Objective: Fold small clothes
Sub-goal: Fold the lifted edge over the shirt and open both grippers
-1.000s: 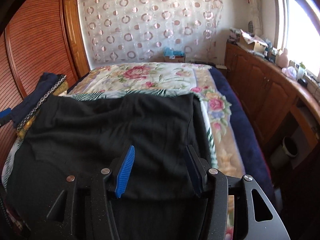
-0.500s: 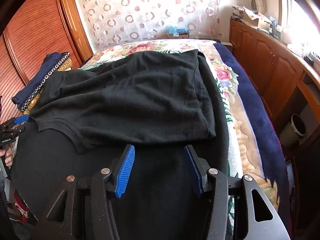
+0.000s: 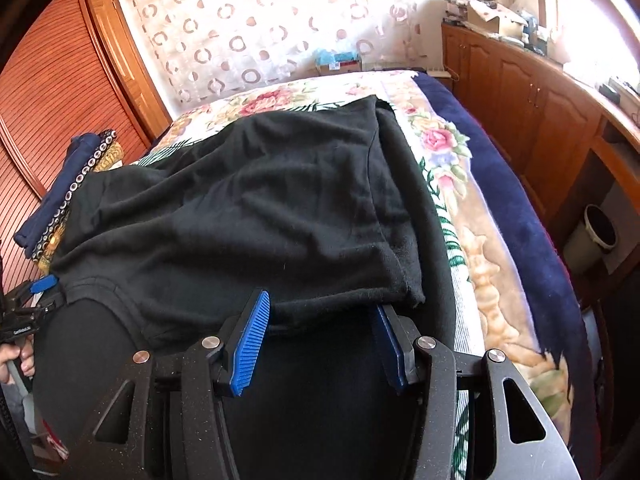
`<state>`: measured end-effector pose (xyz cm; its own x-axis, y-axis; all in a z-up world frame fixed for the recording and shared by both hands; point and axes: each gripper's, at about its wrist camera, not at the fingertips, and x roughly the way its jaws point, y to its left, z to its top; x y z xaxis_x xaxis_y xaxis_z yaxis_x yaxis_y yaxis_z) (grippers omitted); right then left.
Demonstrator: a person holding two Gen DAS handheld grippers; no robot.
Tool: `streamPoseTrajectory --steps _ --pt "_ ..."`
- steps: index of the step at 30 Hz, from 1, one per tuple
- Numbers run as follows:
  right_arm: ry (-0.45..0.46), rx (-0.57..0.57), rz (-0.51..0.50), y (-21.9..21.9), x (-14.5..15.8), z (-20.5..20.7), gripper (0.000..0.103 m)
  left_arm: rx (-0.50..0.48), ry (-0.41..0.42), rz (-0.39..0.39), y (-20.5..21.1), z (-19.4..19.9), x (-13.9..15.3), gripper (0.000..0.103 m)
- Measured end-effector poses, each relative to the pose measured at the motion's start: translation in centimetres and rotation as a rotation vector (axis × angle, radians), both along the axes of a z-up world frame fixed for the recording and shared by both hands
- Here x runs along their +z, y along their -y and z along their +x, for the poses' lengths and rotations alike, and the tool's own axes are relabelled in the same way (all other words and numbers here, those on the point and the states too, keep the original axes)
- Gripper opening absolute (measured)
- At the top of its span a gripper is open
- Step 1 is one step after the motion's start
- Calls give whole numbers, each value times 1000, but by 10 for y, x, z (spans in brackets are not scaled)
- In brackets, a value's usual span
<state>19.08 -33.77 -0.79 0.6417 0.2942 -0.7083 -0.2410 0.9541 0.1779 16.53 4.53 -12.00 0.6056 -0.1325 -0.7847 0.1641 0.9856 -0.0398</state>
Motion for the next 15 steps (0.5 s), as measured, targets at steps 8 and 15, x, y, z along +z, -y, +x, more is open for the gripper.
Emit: streamPoseTrajectory --steps 8,15 --pt "63 7 -67 -13 -12 -16 54 76 56 -81 -32 -8 13 60" --pt "64 8 -63 -15 -13 -21 54 112 49 -80 -45 -5 16 42"
